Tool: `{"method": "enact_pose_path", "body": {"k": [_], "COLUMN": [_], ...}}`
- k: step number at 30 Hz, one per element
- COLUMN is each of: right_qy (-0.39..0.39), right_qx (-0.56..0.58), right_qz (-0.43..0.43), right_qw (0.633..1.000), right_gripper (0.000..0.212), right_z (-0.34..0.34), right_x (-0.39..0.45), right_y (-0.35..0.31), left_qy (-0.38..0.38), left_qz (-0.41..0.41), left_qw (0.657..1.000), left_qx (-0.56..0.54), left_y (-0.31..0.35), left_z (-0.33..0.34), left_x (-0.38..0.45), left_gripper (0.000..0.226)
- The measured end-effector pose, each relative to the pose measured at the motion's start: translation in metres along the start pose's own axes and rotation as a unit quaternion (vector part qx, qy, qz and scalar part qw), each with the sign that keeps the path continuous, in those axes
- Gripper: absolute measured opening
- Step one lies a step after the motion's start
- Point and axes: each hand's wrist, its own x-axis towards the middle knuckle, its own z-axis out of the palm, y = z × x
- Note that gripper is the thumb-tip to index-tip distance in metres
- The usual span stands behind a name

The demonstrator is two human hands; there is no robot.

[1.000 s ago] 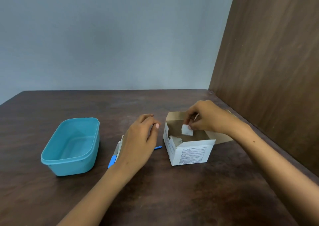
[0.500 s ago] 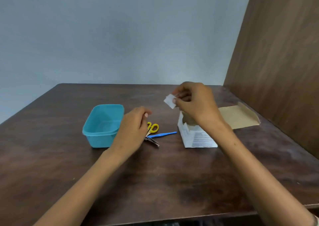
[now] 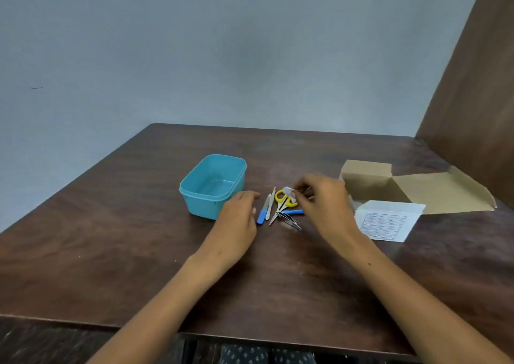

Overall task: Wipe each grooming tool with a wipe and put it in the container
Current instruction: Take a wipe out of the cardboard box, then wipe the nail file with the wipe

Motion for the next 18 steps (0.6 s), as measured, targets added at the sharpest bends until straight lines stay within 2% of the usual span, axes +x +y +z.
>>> {"method": "enact_pose_path", "body": {"k": [6,15,18], "right_qy": [-0.013,-0.021,-0.021], "right_qx": [0.047,0.069,0.071], "right_qz": [0.046,0.062,0.064], "right_qw": [0.998,0.995,0.995], "right_gripper": [0.006,0.007,0.006], "right_z": [-0.004,-0.005,-0.004], "right_x": [-0.007,-0.007,-0.007], "right_y": [0.004,0.005,0.006], "left_qy": [-0.011,-0.002,0.0], "left_qz": [-0.01,-0.016,-0.035], "left_qw": [1.0,0.999,0.998], "left_qx": [0.025,0.039,0.044], "left_y": [-0.001,0.006,0.009], "left_z": [0.001,0.003,0.004], "left_x": [0.007,0.01,0.008], "left_gripper": [0.034,0.008,0.008]}}
